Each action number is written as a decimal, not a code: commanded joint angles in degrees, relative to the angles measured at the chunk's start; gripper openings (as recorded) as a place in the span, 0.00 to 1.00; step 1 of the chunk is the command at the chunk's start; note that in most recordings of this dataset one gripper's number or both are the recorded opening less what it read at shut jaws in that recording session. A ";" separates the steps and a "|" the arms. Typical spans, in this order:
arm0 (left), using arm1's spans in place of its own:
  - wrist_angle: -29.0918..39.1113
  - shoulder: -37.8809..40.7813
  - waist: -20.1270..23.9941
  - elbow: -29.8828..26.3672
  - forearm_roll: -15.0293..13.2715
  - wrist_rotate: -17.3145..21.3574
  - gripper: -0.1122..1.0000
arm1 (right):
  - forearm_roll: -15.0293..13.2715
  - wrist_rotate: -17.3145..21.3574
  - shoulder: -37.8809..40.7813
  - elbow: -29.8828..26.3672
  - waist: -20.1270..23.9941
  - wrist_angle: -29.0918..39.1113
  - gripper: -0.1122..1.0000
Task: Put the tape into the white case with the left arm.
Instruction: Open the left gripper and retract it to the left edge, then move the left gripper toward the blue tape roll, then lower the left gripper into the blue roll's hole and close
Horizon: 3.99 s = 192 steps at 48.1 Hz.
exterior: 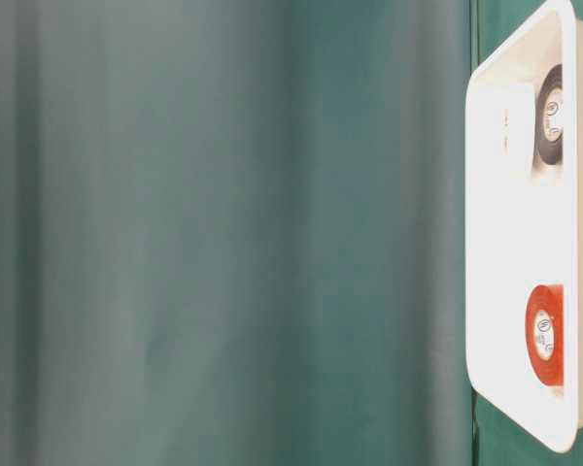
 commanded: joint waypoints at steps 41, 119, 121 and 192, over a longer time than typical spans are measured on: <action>-1.67 33.40 -2.72 -17.05 0.00 1.05 0.99 | -0.09 0.00 0.44 -0.70 -0.88 -0.53 0.02; 5.01 66.88 -2.81 -43.77 0.18 1.23 0.99 | -0.09 0.00 0.35 -0.62 -0.88 -0.70 0.02; 5.01 67.32 -2.81 -44.03 0.26 1.41 0.99 | -0.09 0.00 0.44 -0.62 -0.88 -0.79 0.02; 8.79 63.54 -4.04 -44.38 0.18 2.02 0.37 | -0.09 0.00 0.44 -0.62 -0.88 -0.79 0.02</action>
